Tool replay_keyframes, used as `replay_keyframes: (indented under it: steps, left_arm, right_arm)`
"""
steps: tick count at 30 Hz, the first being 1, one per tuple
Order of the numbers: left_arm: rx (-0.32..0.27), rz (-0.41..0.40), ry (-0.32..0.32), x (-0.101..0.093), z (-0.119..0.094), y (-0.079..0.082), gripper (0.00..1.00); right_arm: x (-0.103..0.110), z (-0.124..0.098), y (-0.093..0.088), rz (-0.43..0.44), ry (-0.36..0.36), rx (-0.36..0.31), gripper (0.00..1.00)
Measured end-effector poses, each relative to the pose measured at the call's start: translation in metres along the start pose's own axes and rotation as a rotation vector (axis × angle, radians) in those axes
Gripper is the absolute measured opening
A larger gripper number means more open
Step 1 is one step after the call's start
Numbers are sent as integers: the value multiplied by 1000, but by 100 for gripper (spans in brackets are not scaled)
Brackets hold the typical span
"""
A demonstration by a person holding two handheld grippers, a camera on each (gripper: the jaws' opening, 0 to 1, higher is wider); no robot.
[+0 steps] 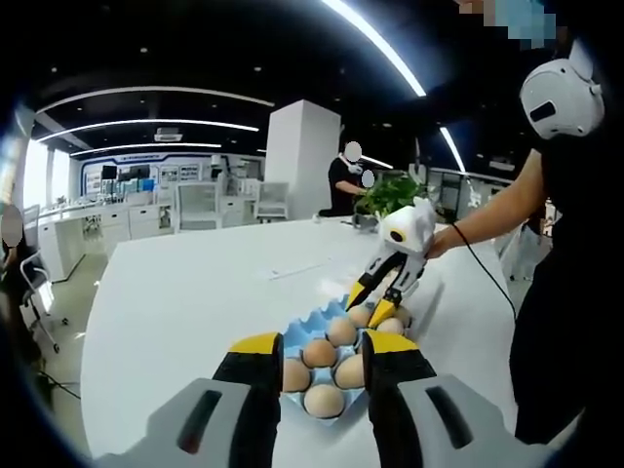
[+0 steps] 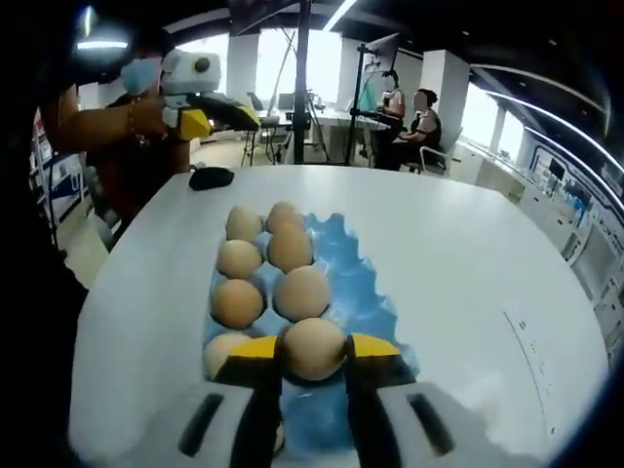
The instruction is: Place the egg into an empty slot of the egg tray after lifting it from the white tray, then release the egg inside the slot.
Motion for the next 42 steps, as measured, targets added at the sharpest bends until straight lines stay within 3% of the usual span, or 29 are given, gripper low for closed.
replay_keyframes:
  steps: [17, 20, 23, 42]
  left_arm:
    - [-3, 11, 5, -1, 0, 3, 32]
    - [-5, 11, 5, -1, -1, 3, 32]
    - [-2, 9, 9, 0, -1, 3, 32]
    - [-12, 13, -6, -3, 4, 7, 32]
  right_arm:
    - [0, -1, -3, 14, 12, -20, 26]
    - [-1, -2, -3, 29, 18, -36, 26]
    - [-5, -8, 4, 92, 13, -108, 30]
    - [-8, -43, -26, 131, -48, -80, 29]
Point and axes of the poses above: the point that each gripper's makers call its tool centre point, and the gripper's own axes: z roughly forward along the fingers, x roughly to its left, y roughly out of its top, the point moved 5 cm from there along -z, roughly backward along the fingers, and after that the axes turned 11 degrees about x, right-handed, at the moved point
